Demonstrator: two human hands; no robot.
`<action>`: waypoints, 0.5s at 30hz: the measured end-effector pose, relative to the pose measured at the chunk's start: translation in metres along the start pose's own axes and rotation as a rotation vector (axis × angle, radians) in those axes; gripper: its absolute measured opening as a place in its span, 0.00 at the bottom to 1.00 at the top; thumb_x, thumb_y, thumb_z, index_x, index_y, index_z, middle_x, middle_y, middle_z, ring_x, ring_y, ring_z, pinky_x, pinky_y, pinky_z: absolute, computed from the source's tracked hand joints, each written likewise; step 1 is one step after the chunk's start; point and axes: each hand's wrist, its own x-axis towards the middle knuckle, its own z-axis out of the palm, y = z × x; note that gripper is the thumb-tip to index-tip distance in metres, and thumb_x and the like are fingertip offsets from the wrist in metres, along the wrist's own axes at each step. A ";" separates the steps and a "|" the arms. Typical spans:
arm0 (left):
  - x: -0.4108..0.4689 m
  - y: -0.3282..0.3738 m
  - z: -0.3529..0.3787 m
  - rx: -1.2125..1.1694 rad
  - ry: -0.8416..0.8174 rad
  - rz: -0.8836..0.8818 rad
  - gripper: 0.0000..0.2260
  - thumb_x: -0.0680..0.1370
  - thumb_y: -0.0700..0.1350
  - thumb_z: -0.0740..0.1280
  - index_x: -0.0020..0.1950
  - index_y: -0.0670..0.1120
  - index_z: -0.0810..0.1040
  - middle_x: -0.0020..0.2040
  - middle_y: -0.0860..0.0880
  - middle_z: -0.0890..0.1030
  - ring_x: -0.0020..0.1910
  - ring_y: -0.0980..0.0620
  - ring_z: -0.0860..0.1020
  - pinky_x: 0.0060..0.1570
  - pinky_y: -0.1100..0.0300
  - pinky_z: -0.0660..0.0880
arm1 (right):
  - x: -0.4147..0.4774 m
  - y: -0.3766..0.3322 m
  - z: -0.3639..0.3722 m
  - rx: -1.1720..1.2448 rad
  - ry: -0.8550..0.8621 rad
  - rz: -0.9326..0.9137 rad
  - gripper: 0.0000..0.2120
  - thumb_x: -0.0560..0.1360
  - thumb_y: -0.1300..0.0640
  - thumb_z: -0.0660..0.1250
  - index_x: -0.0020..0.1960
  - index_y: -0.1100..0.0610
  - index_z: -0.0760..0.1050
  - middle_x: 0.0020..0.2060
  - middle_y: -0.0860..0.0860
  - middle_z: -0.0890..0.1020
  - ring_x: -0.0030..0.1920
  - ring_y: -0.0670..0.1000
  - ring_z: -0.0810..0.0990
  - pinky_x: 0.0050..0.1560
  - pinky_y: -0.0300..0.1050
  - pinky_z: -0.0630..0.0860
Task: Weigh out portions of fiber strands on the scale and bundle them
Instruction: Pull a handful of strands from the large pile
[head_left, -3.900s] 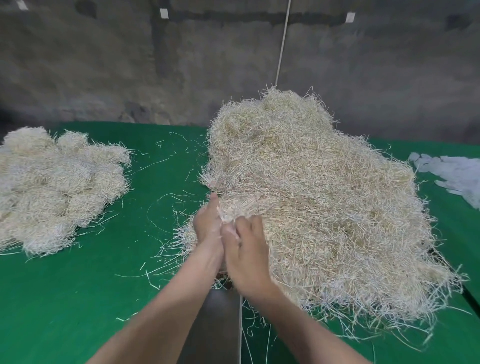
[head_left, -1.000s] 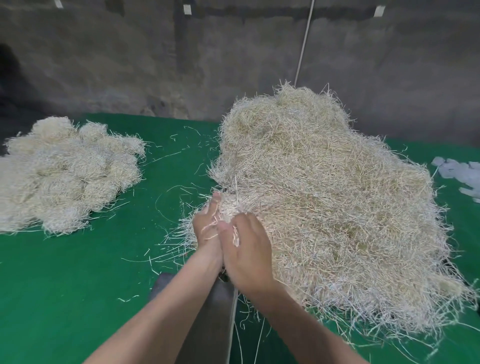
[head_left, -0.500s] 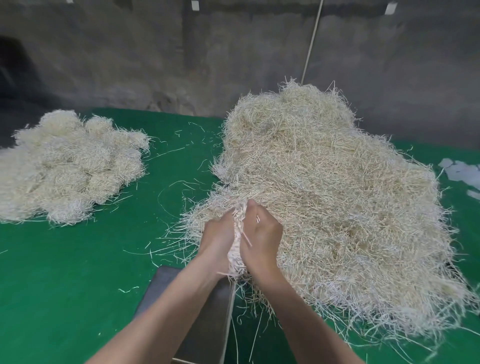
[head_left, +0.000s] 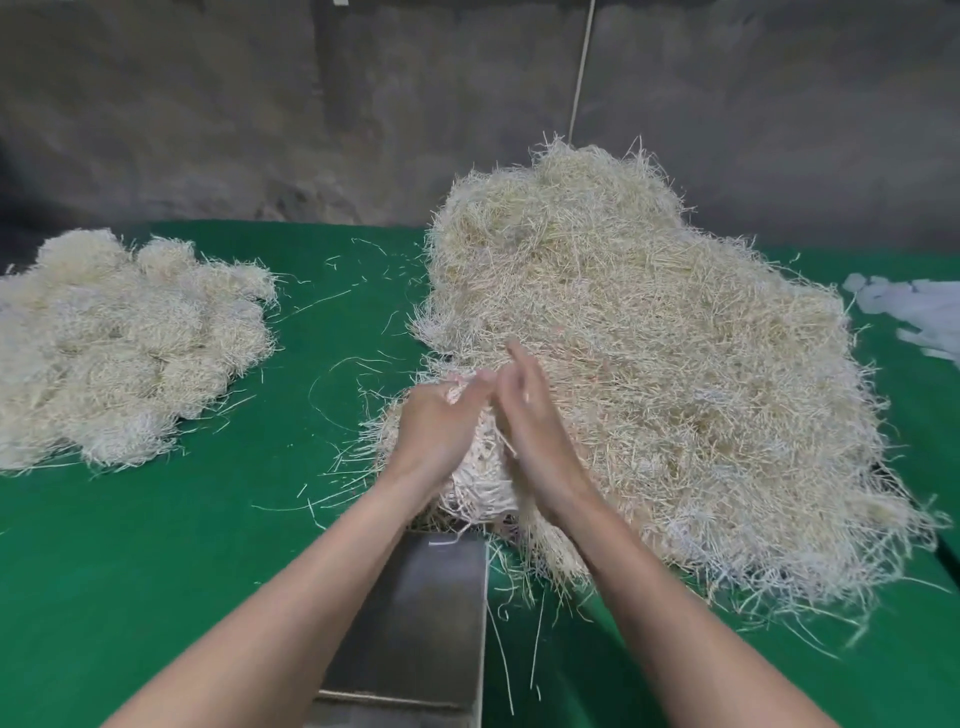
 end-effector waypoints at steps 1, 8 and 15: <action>-0.002 0.007 0.002 -0.083 -0.023 -0.010 0.13 0.78 0.57 0.63 0.46 0.48 0.78 0.21 0.54 0.72 0.22 0.53 0.69 0.26 0.68 0.71 | -0.003 0.003 0.010 -0.081 -0.009 -0.004 0.32 0.67 0.24 0.50 0.68 0.35 0.59 0.68 0.40 0.66 0.60 0.36 0.68 0.59 0.38 0.66; -0.021 -0.003 -0.005 -0.549 -0.155 -0.205 0.24 0.72 0.68 0.58 0.62 0.58 0.74 0.57 0.53 0.81 0.59 0.49 0.76 0.61 0.42 0.71 | 0.024 0.001 0.012 0.171 0.439 0.158 0.32 0.77 0.36 0.52 0.75 0.53 0.56 0.48 0.46 0.70 0.47 0.47 0.72 0.48 0.41 0.67; -0.007 -0.020 -0.007 -0.487 0.242 -0.203 0.22 0.81 0.53 0.57 0.62 0.35 0.71 0.39 0.41 0.79 0.30 0.55 0.76 0.23 0.65 0.72 | 0.009 0.012 0.047 -0.460 0.310 -0.178 0.16 0.79 0.43 0.51 0.39 0.51 0.67 0.32 0.44 0.70 0.33 0.45 0.67 0.36 0.42 0.65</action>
